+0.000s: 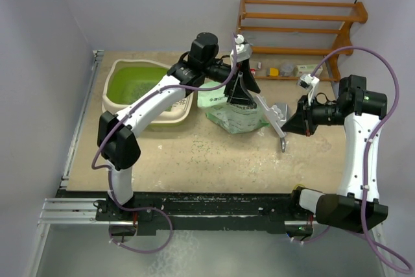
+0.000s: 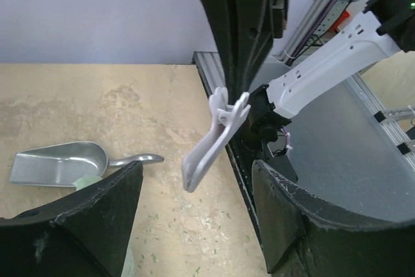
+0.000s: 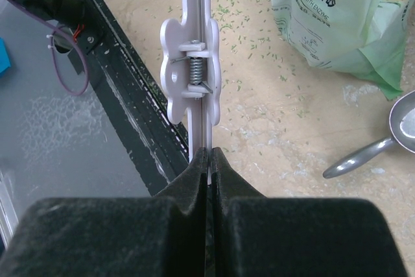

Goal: Fill the litter box with clean litter
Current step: Pick up the clamp at the center of the board.

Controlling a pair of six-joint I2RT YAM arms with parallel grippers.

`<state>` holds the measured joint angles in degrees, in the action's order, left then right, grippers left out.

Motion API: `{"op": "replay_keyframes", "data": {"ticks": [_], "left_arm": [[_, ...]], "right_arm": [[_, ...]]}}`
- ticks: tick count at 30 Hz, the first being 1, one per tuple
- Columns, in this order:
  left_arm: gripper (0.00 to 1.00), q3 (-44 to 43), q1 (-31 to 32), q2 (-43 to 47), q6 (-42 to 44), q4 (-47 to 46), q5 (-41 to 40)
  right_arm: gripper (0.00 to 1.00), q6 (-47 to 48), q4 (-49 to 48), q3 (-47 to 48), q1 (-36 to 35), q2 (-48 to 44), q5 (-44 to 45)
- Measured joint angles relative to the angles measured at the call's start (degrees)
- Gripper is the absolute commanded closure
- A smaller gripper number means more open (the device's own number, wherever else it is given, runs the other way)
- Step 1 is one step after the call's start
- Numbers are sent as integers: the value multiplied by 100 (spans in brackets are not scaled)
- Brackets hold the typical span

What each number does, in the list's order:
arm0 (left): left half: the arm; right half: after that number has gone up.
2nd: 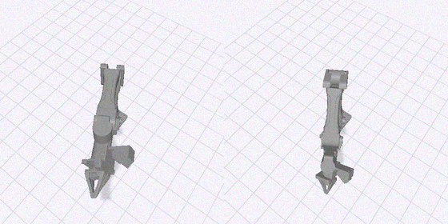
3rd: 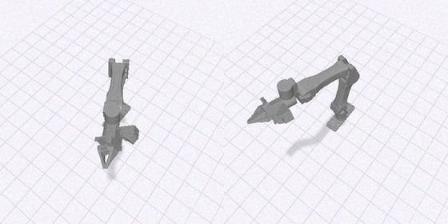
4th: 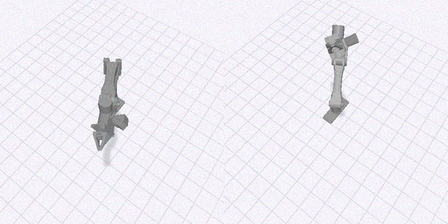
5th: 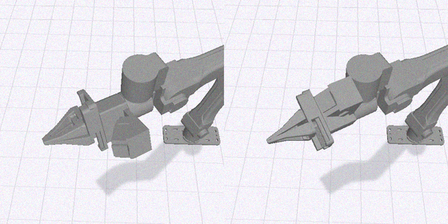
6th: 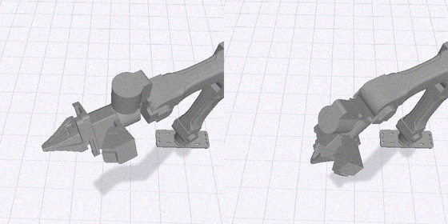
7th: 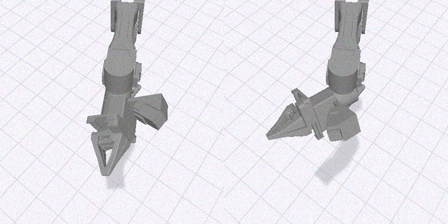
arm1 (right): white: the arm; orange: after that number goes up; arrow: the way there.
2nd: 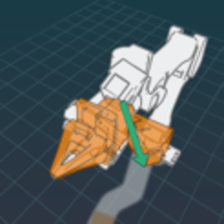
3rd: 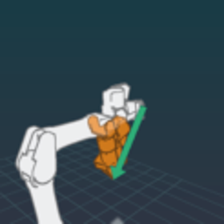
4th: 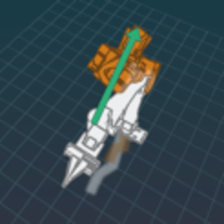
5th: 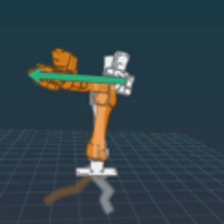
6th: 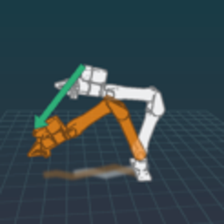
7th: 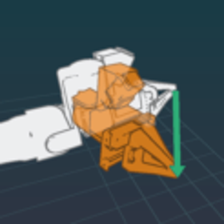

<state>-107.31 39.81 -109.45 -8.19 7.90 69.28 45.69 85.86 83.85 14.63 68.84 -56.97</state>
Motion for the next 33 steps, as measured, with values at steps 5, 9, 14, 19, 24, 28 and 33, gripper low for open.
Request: {"op": "replay_keyframes", "data": {"ticks": [5, 9, 14, 19, 24, 28, 33], "left_arm": [[41, -61, 2, -131, 83, 33, -166], [44, -72, 7, -221, -48, -190, -179], [48, -72, 20, -278, -223, -404, -166], [49, -72, 44, -278, -280, -452, -125], [49, -72, 46, -282, -278, -442, -92], [49, -72, 52, -295, -278, -442, -90], [49, -72, 72, -321, -275, -407, -111]], "right_arm": [[100, 0, 0, -4, -2, 0, 0], [100, -39, 11, -96, -11, 0, 280], [100, -70, 11, -129, -11, 7, 619], [100, -92, 11, -127, -11, 28, 658], [100, -120, 13, -114, -11, 87, 654], [100, -138, 20, -76, -11, 140, 645], [100, -164, 20, 125, -11, 203, 595]]}}
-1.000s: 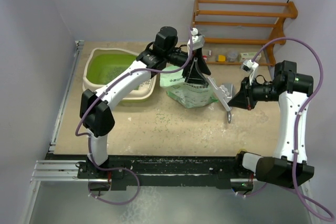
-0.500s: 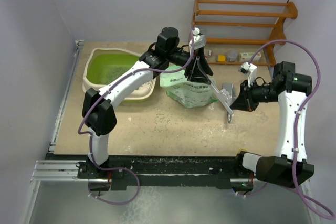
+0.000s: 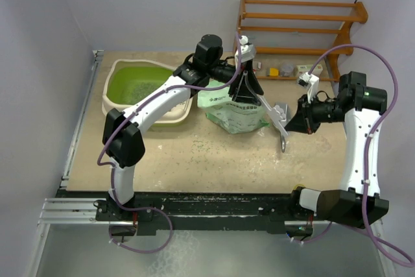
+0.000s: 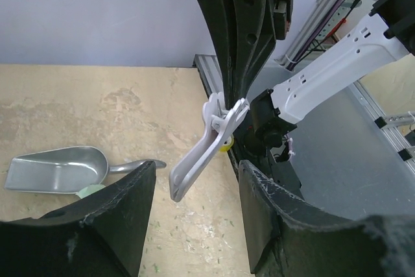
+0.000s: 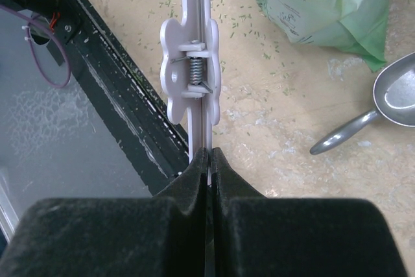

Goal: Fill the litter box with clean litter
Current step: Pick up the clamp at the center of the board.

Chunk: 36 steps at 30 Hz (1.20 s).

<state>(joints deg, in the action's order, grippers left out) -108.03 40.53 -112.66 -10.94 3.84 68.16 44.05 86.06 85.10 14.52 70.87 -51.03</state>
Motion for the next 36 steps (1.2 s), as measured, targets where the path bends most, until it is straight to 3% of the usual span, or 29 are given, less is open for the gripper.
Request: {"op": "replay_keyframes", "data": {"ticks": [10, 14, 17, 21, 28, 36], "left_arm": [[59, 0, 72, -94, -52, -26, -28], [70, 2, 116, -177, -260, -297, -11], [87, 0, 129, -197, -369, -409, 17], [96, 2, 129, -199, -481, -470, 212], [97, -44, 129, -197, -192, -63, 341], [97, -621, 170, -212, 841, 1388, -81]], "right_arm": [[100, -11, 0, 127, 0, 11, -103], [100, -13, 0, 127, 0, 11, -103], [100, -13, 0, 127, 0, 11, -101], [100, -7, 0, 127, 4, 13, -57], [100, 4, 0, 127, 4, 13, 59], [66, -63, -2, 192, 0, 46, 37]]}}
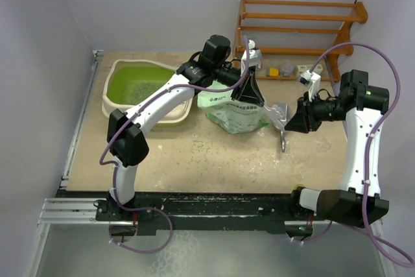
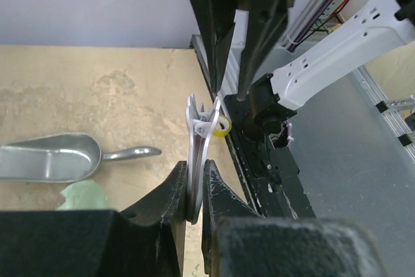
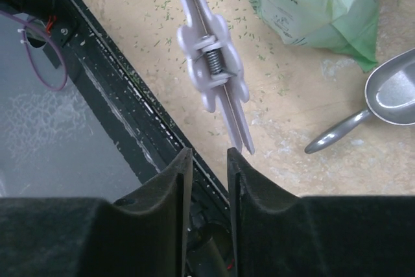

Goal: Fill the litter box with clean litter
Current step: Pick up the clamp at the center of the board.

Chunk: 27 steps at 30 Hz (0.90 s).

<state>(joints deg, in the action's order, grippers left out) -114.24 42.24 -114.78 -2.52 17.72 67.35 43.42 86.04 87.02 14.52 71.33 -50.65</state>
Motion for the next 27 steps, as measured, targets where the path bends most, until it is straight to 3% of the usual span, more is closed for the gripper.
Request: {"op": "replay_keyframes", "data": {"ticks": [10, 18, 27], "left_arm": [[97, -238, -109, -332, 195, 542, -258], [97, -199, -122, -334, -404, -46, 90], [97, -127, 9, -328, -874, -398, 352]], "right_arm": [[51, -7, -7, 160, 0, -87, -66], [34, 11, -72, 223, 0, -120, -155], [33, 72, -146, 979, 0, 535, -299]]}}
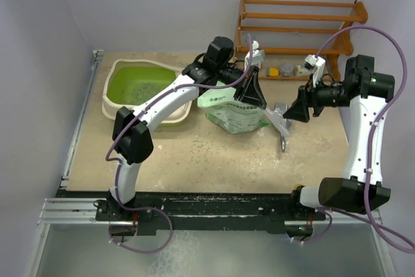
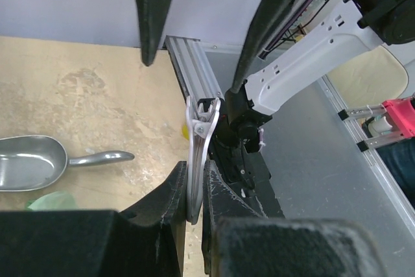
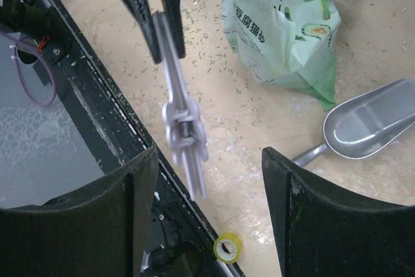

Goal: Fill the litter box with clean litter
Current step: Pick up the clamp at the center of the board.

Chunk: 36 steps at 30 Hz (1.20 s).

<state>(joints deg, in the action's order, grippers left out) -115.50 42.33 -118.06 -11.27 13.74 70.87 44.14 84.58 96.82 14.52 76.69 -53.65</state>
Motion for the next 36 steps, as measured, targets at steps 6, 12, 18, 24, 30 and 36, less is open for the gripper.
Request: {"op": "replay_keyframes", "data": {"ticks": [6, 12, 18, 24, 30, 36], "left_arm": [[97, 76, 81, 11, -17, 13, -2], [97, 76, 96, 11, -17, 13, -61], [97, 76, 96, 11, -17, 13, -149], [97, 42, 116, 11, -42, 20, -201], [97, -96, 162, 11, -122, 9, -212], [97, -105, 197, 11, -157, 9, -216]], "right_arm": [[33, 0, -24, 238, 0, 385, -4], [33, 2, -44, 238, -35, 450, -4], [33, 2, -46, 216, -74, 286, -4], [33, 2, -37, -28, -127, 50, -7], [33, 2, -35, -140, -212, 61, -4], [33, 2, -37, -140, -264, 61, -7]]}}
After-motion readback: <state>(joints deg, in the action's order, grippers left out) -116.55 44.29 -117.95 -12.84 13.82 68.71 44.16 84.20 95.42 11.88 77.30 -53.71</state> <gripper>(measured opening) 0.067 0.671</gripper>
